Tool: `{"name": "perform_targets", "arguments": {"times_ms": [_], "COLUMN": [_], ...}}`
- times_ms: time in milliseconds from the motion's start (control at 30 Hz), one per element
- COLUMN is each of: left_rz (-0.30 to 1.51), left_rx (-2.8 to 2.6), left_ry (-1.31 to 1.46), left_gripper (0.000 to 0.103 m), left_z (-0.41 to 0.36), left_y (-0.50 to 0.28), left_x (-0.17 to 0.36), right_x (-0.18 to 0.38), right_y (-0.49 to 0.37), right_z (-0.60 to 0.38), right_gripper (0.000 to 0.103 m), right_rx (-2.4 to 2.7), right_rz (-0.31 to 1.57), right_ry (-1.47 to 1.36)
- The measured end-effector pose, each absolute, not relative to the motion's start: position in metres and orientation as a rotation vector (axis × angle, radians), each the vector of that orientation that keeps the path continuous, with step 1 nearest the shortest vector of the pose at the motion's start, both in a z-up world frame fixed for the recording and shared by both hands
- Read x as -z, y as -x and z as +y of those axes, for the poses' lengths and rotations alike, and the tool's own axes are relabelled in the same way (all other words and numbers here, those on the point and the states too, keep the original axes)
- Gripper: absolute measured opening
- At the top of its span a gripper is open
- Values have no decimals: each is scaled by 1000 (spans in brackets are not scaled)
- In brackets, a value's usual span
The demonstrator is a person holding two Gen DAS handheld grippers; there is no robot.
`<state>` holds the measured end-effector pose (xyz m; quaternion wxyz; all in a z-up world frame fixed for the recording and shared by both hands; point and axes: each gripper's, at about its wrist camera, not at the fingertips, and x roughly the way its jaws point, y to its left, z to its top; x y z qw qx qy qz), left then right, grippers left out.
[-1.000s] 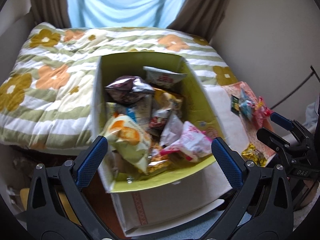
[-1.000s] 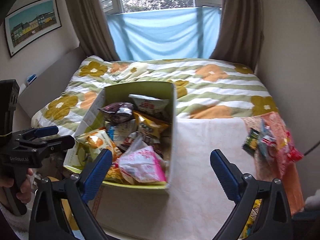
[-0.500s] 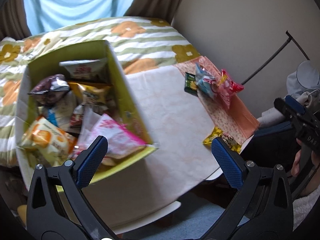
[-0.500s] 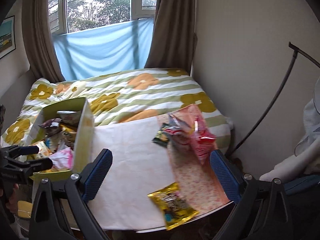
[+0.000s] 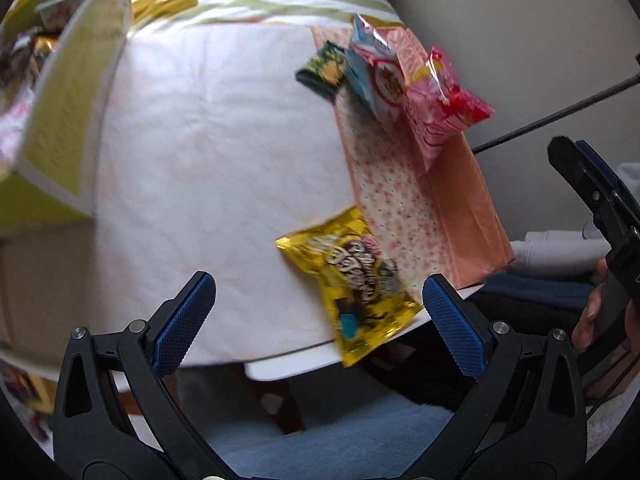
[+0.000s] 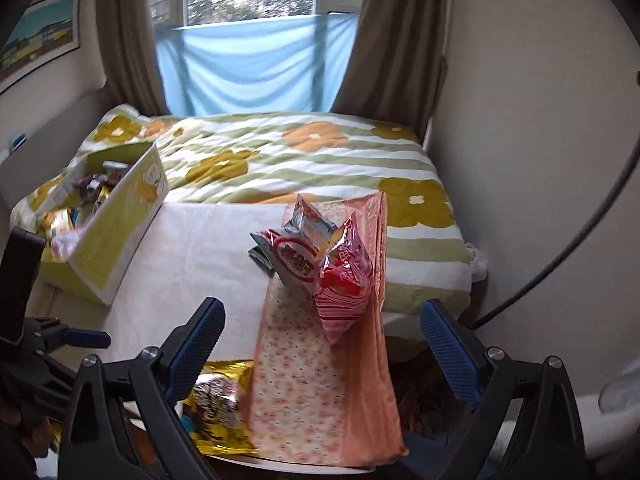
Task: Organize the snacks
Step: 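Move both tools back to the table, left tool toward the gold chocolate bag, then grasp the gold chocolate bag with the left tool while the right tool grasps the red candy bag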
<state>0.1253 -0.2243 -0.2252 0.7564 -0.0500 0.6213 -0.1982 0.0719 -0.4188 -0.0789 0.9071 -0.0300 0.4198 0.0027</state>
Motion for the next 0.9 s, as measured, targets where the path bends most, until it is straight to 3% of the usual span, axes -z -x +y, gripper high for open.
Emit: {"name": "perform_targets", "arguments": {"times_ms": [500,600,833,900], "left_rz": [1410,1391,1356,1351], "left_rx": [211,202,224,247], "left_ry": [110,81,-12,-20], "left_gripper": [102,95,65,63], "left_z": [-290,-293,-307,-309], "left_y": [-113,-114,-120,-124], "left_x": [308,313,310,309], "right_x": [145,153,170,173], "right_y": [-115,-120,-138,-141], "right_z": [-436,-436,-431,-430], "right_gripper": [97,97,97,97], "right_rx": [-77,-74,-72,-69], "right_rz": [926,922,913,907], "right_ry": [139,164,229,241]}}
